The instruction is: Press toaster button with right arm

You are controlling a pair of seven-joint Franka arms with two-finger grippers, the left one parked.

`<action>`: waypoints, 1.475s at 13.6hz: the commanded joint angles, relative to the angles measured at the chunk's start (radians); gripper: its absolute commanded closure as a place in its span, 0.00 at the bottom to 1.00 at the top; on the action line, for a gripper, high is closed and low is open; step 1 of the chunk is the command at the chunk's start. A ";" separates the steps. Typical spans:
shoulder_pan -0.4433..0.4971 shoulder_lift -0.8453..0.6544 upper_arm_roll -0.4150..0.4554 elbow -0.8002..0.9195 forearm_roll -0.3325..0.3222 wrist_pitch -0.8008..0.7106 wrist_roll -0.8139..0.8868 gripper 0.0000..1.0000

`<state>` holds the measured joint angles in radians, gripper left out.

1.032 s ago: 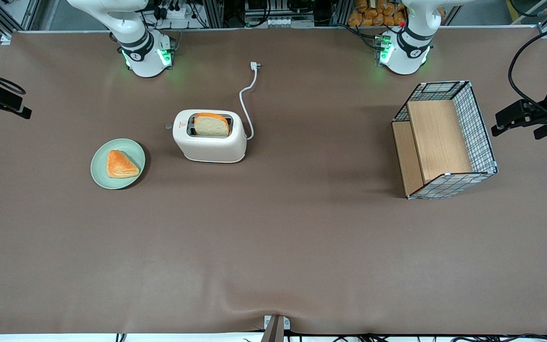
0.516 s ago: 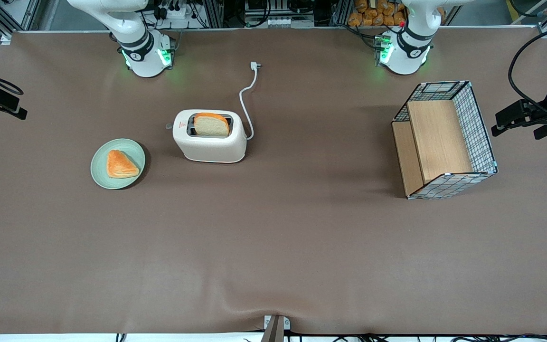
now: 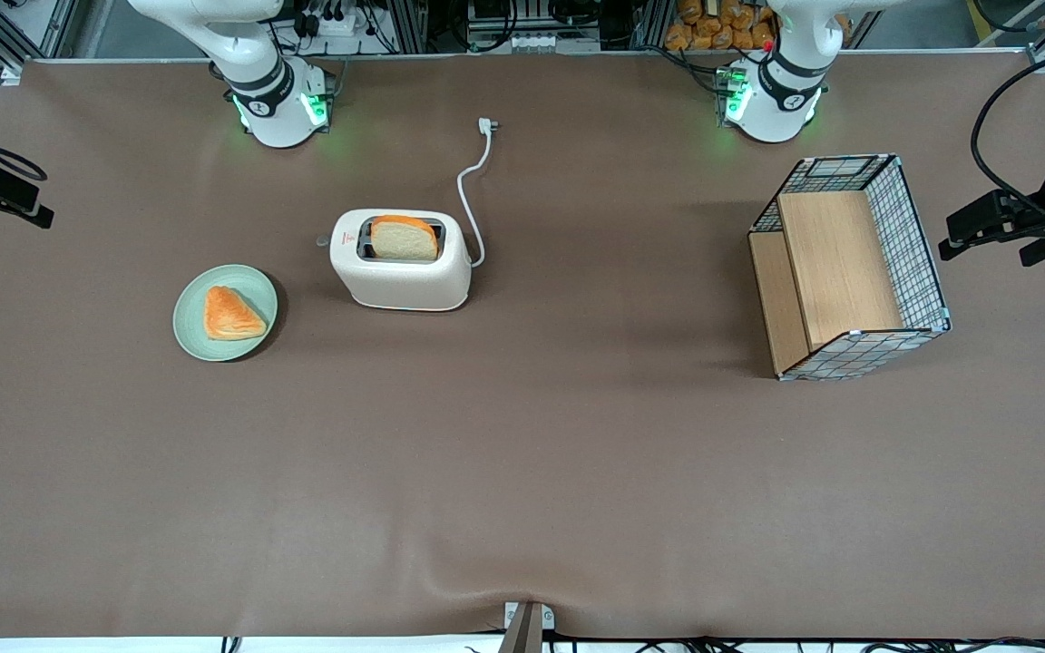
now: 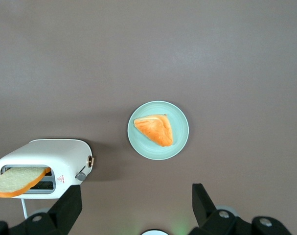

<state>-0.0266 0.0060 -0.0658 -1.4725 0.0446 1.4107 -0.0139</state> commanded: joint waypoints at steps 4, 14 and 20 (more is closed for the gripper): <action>0.014 0.002 0.004 0.018 -0.038 0.004 0.005 0.00; 0.016 -0.009 0.006 0.009 -0.048 0.036 0.018 0.00; 0.014 -0.009 0.040 0.020 -0.081 0.034 0.032 0.00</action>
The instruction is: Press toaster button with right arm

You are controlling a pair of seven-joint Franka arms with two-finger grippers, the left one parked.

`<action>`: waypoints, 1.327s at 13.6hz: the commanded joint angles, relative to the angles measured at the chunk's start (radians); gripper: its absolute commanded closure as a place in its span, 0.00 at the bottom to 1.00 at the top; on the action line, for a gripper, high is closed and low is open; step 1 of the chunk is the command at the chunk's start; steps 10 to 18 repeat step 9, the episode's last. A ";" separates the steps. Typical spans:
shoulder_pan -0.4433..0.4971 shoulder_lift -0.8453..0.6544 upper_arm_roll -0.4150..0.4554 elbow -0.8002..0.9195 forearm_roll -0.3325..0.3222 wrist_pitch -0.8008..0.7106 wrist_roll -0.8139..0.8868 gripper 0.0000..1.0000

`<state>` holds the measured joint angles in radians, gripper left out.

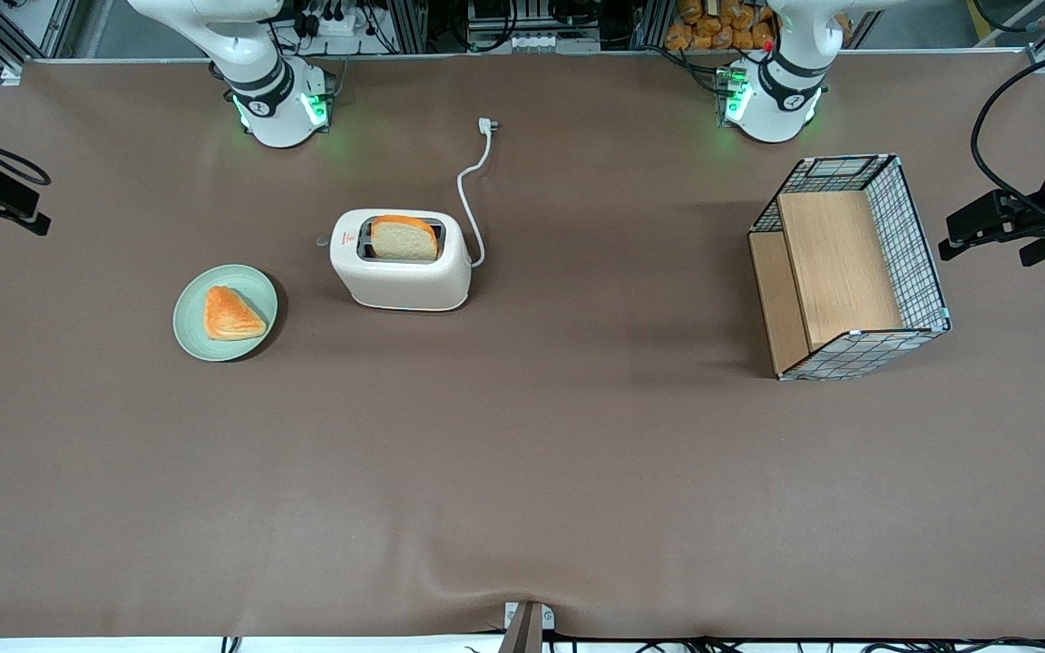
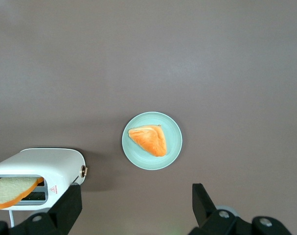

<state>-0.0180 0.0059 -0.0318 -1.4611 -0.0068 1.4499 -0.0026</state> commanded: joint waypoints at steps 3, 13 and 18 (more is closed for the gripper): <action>0.003 -0.007 0.004 0.015 -0.018 -0.005 0.016 0.00; 0.000 -0.004 0.003 0.015 -0.022 -0.005 0.010 0.00; 0.000 -0.004 0.003 0.015 -0.022 -0.005 0.010 0.00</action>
